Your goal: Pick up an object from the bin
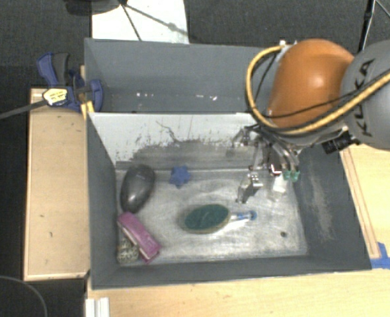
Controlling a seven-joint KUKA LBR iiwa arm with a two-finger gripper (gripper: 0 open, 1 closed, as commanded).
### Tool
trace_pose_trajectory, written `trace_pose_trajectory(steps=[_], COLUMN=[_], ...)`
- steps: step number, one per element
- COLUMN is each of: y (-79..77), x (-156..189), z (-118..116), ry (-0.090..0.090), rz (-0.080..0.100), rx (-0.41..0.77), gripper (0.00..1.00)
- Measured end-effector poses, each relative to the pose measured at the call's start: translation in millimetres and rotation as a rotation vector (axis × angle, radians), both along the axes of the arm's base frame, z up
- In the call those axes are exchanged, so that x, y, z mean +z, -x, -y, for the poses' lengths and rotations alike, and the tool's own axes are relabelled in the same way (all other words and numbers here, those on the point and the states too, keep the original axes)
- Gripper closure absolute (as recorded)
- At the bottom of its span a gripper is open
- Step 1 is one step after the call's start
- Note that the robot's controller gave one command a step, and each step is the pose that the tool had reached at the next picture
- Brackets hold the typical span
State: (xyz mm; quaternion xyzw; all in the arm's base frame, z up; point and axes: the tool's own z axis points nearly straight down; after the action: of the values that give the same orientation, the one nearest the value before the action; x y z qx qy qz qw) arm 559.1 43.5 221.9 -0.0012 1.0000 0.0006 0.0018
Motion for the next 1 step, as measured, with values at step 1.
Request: trace_pose_trajectory(steps=[1], y=[22.0], x=[-149.7], z=[2.0], ry=[0.001], rz=[0.002], rx=[0.108], gripper=[0.0])
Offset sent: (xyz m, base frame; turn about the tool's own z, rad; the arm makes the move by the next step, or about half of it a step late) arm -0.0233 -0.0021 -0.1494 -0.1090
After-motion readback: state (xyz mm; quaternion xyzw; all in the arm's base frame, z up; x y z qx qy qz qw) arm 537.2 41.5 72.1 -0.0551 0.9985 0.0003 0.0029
